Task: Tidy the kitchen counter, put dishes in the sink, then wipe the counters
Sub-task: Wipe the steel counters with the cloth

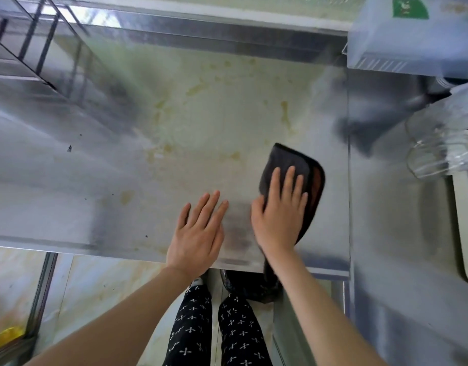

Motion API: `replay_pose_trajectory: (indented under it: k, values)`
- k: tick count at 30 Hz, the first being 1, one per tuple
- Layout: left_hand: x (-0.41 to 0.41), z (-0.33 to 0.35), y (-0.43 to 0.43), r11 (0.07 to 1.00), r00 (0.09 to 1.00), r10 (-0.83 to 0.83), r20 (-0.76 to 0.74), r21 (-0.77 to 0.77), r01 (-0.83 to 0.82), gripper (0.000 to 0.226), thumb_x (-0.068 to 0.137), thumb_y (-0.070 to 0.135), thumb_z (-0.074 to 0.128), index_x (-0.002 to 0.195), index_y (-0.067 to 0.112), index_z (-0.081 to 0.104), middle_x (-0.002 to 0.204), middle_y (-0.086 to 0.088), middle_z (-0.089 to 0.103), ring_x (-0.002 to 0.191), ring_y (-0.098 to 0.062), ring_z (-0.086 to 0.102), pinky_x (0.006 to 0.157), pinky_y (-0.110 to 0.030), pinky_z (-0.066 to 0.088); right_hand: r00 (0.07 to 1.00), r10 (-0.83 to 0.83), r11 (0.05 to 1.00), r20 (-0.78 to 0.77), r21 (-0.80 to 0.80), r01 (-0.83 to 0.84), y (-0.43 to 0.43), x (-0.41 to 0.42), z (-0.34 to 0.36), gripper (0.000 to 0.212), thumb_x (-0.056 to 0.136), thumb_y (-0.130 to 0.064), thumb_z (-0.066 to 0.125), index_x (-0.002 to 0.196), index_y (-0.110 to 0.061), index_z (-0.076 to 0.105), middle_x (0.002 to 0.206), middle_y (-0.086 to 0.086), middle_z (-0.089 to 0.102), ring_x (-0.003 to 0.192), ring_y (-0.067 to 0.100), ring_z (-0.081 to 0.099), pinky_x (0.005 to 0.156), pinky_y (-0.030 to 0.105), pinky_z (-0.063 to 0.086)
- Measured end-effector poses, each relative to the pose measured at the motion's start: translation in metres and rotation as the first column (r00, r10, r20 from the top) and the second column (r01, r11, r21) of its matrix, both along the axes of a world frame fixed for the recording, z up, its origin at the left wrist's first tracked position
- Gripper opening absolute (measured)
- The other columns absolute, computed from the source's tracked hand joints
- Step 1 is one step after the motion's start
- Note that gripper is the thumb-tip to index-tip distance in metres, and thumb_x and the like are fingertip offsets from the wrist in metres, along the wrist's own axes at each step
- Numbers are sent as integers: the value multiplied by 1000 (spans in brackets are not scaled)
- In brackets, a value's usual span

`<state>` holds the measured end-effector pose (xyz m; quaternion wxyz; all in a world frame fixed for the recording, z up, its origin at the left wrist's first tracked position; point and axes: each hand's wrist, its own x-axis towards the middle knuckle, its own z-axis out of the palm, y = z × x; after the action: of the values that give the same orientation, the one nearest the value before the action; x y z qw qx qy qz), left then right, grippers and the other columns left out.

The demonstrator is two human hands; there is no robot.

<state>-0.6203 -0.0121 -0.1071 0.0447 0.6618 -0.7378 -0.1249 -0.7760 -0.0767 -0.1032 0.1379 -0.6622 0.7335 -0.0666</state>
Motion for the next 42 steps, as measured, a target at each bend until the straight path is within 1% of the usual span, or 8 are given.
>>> replay_pose_trajectory:
  k: [4, 7, 10, 14, 25, 30, 33, 42]
  values:
    - [-1, 3, -1, 1000, 999, 20, -27, -9, -20, 46, 94, 29, 30, 137, 17, 42, 147, -3, 37, 136, -17, 29, 111, -39, 19, 967, 188, 980, 174, 38, -197, 31, 5, 13, 62, 94, -47, 21, 147, -16, 25, 156, 7, 12, 145, 25, 7, 115, 42, 5]
    - [-12, 19, -5, 987, 977, 149, -152, -30, -156, 47, 96, 32, 24, 135, 16, 42, 147, -6, 37, 137, -18, 26, 111, -36, 11, 936, 92, 990, 341, -136, -48, 13, -41, 25, 51, 97, -34, 26, 137, -9, 43, 152, 10, 29, 142, 23, 19, 116, 39, 15]
    - [-64, 34, -23, 991, 980, 109, -168, -60, -121, 46, 96, 32, 26, 135, 16, 44, 149, -7, 34, 138, -20, 20, 111, -38, 9, 977, -79, 975, 199, -188, 118, -29, -101, 22, 41, 99, -21, 29, 133, -4, 45, 151, 15, 30, 141, 29, 22, 114, 45, 23]
    - [-126, 18, -40, 998, 998, -58, 1, -16, 58, 49, 95, 40, 31, 141, 24, 36, 152, -3, 28, 139, -24, 25, 110, -46, 19, 993, 115, 993, 31, -30, -114, -66, -120, 4, 47, 100, -26, 28, 144, -9, 29, 156, 9, 17, 144, 26, 12, 117, 44, 14]
    - [-104, -2, -151, 995, 987, 104, 119, -13, -103, 53, 95, 41, 22, 146, 25, 23, 154, -3, 21, 141, -29, 20, 108, -55, 22, 964, 203, 979, -172, 43, -198, -67, -119, -10, 57, 97, -43, 7, 149, -18, 8, 157, 1, 2, 144, 21, -2, 115, 38, 5]
    - [-93, 4, -127, 914, 901, -399, 170, -4, 405, 53, 95, 43, 25, 144, 24, 31, 151, -1, 29, 138, -28, 30, 103, -54, 32, 965, 206, 978, -160, 39, -203, -68, -120, -9, 57, 97, -41, 12, 149, -16, 13, 157, 4, 10, 143, 20, 0, 114, 39, 7]
    - [-72, 2, -157, 848, 836, -522, 169, -8, 530, 51, 94, 45, 25, 143, 31, 31, 151, 3, 30, 138, -26, 30, 103, -53, 30, 965, 203, 979, -164, 41, -199, -67, -119, -8, 56, 98, -41, 13, 148, -16, 16, 156, 5, 15, 144, 25, 8, 113, 39, 10]
    - [-96, 10, -254, 956, 955, -292, 55, 45, 290, 51, 97, 44, 21, 146, 35, 13, 156, 8, 8, 144, -21, 3, 112, -52, 7, 972, 174, 984, -159, 51, -168, -67, -120, -8, 56, 98, -40, 21, 148, -17, 21, 155, 2, 18, 143, 25, 15, 113, 40, 16]
